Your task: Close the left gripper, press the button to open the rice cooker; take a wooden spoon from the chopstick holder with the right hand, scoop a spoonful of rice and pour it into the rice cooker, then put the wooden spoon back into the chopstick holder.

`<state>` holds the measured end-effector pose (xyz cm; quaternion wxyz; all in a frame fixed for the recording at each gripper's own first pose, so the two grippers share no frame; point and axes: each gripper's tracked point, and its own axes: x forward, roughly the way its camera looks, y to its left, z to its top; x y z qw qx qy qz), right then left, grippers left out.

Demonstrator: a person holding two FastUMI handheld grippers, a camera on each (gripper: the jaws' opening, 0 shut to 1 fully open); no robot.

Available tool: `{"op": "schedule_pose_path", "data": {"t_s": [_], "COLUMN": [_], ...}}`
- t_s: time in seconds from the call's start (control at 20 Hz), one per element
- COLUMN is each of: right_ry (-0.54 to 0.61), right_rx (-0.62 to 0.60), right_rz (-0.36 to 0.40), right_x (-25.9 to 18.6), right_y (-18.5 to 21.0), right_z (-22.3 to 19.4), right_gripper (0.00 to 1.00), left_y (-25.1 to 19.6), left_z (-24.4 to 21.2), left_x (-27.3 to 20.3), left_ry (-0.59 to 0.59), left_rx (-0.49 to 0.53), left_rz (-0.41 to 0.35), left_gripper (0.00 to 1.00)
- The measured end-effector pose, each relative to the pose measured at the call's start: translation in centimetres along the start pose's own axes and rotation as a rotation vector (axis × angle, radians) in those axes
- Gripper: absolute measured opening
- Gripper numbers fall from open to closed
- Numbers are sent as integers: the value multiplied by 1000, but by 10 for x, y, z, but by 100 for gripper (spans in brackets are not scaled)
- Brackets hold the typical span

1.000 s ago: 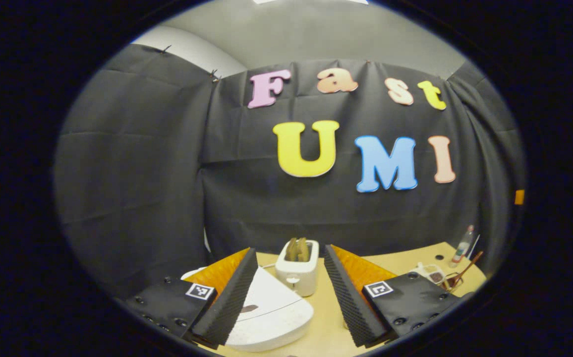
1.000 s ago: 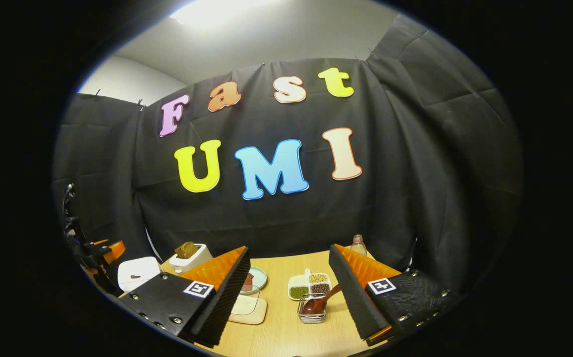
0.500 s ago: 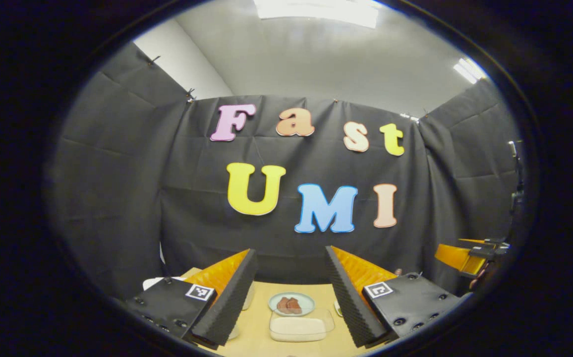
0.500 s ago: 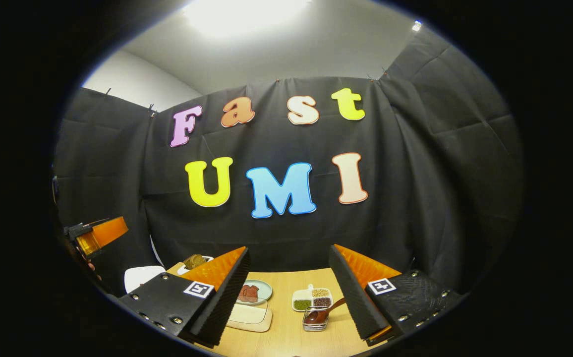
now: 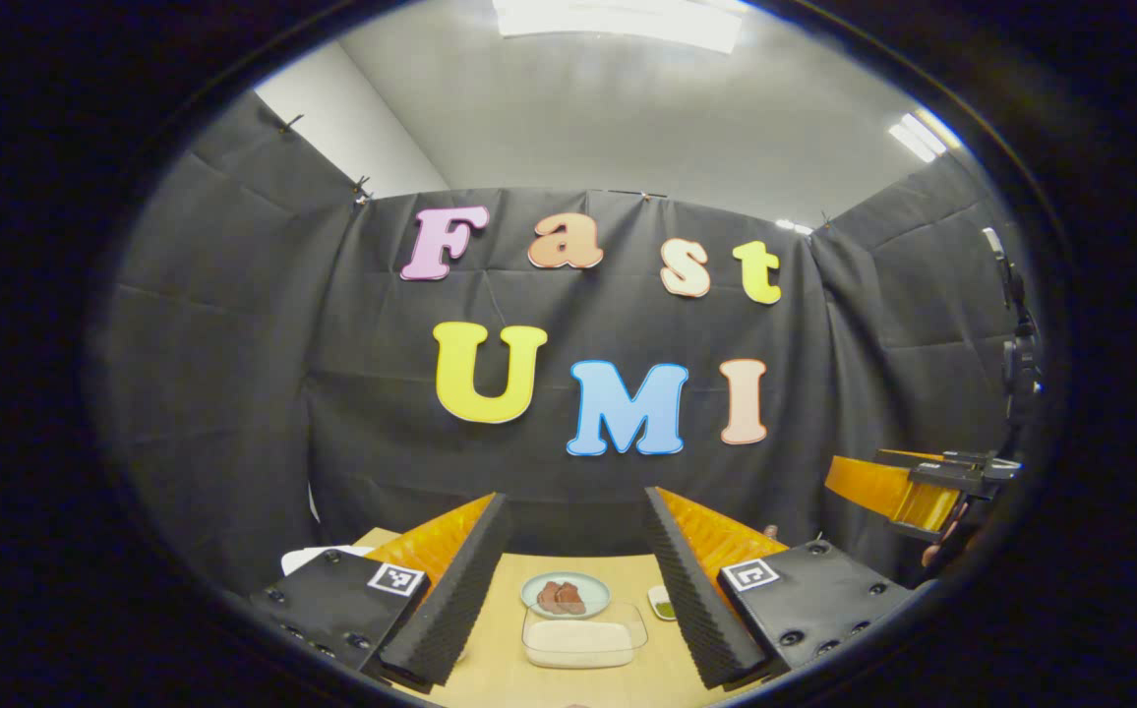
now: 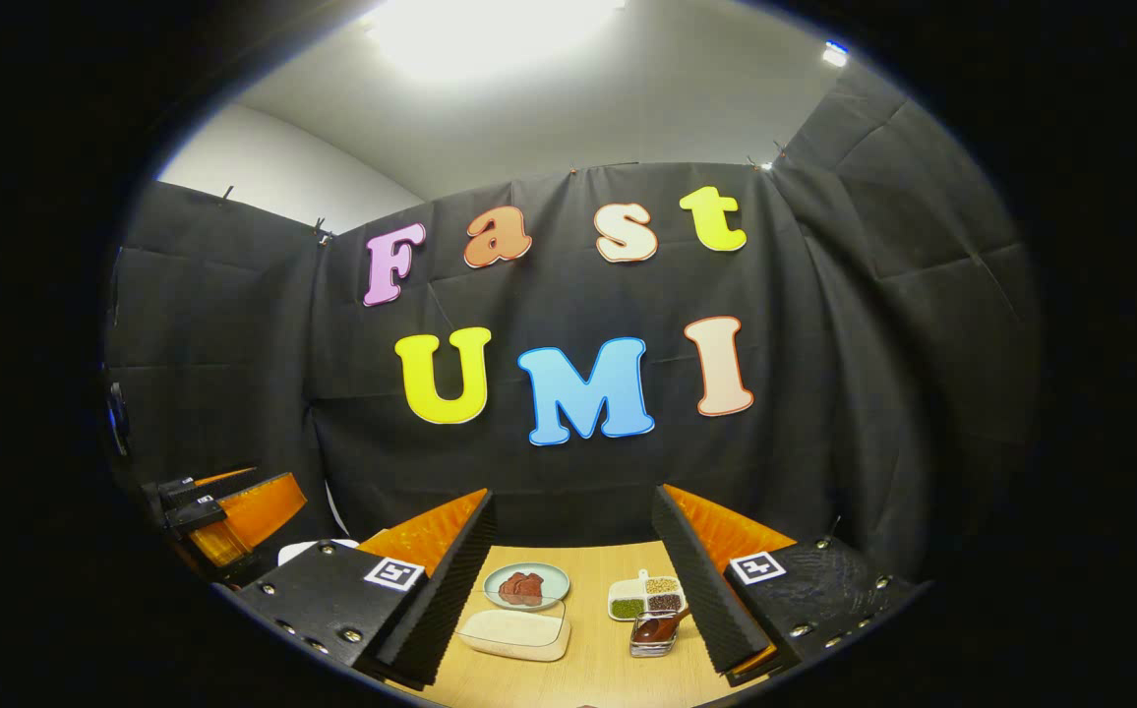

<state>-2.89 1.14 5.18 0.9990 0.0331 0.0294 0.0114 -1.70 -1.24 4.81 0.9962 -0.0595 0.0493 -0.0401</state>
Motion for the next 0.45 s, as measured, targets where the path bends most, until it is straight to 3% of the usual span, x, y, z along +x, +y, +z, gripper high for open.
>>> {"op": "schedule_pose_path", "data": {"t_s": [0.45], "right_ry": [-4], "right_rx": [-28], "right_rz": [-13], "right_x": [-13], "right_y": [19], "right_z": [-1], "right_gripper": [97], "left_y": [21], "left_z": [1], "left_x": [-5], "left_ry": [-17], "left_rx": [-11], "left_rz": [-24], "left_gripper": [94]}}
